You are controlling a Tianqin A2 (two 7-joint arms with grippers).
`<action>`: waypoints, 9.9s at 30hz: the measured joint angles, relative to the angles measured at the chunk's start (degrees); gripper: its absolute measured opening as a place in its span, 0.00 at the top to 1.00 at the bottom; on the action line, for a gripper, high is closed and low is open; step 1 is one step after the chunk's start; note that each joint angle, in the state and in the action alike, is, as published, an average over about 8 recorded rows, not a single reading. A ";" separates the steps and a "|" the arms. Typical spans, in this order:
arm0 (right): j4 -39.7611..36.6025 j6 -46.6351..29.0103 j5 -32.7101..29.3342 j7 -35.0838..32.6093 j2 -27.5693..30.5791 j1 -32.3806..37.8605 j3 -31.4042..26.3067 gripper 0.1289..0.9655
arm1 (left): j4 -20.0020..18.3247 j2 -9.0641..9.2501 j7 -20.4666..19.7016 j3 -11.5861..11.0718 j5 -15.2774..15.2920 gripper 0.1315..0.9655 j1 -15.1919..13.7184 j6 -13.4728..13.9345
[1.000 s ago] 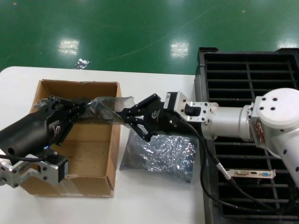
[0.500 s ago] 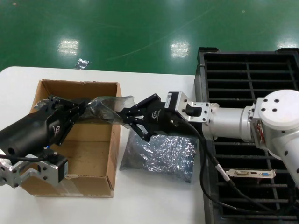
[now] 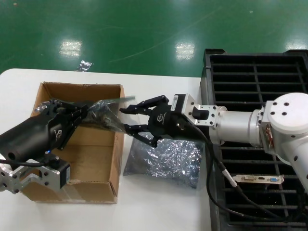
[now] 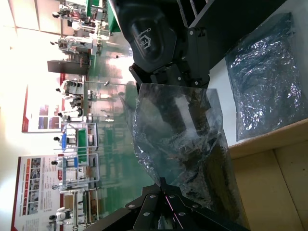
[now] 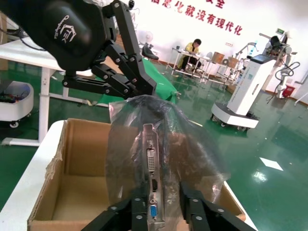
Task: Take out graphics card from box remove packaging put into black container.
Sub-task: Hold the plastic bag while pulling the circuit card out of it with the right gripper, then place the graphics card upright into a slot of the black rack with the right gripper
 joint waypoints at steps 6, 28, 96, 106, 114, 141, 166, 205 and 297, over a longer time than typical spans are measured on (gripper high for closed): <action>-1.28 0.61 0.30 -0.30 -0.91 0.21 0.42 0.82 | 0.00 0.00 0.00 0.00 0.00 0.99 0.00 0.00; 2.00 2.43 0.68 2.28 -1.19 -3.13 0.96 0.94 | 0.00 0.00 0.00 0.00 0.00 0.99 0.00 0.00; 1.99 8.44 2.00 5.11 -4.95 -6.22 1.52 0.87 | 0.00 0.00 0.00 0.00 0.00 0.99 0.00 0.00; 8.93 8.32 1.56 7.90 -2.27 -8.78 1.08 0.93 | 0.00 0.00 0.00 0.00 0.00 0.99 0.00 0.00; 24.26 7.59 1.50 14.08 4.58 -14.02 1.13 0.93 | -0.01 0.00 0.00 0.00 0.00 0.99 0.00 0.00; 56.10 12.78 0.96 29.52 29.38 -30.70 10.59 0.93 | 0.00 0.00 0.00 0.00 0.00 0.99 0.00 0.00; 71.46 21.79 -14.89 51.05 39.26 -51.79 27.67 0.93 | 0.00 0.00 0.00 0.00 0.00 0.99 0.00 0.00; 74.00 -2.42 -22.01 53.72 47.24 -31.10 17.13 0.93 | 0.00 0.00 0.00 0.00 0.00 0.99 0.00 0.00; 57.93 -28.92 -23.50 39.55 43.78 -9.10 3.87 0.93 | 0.00 0.00 0.00 0.00 0.00 0.99 0.00 0.00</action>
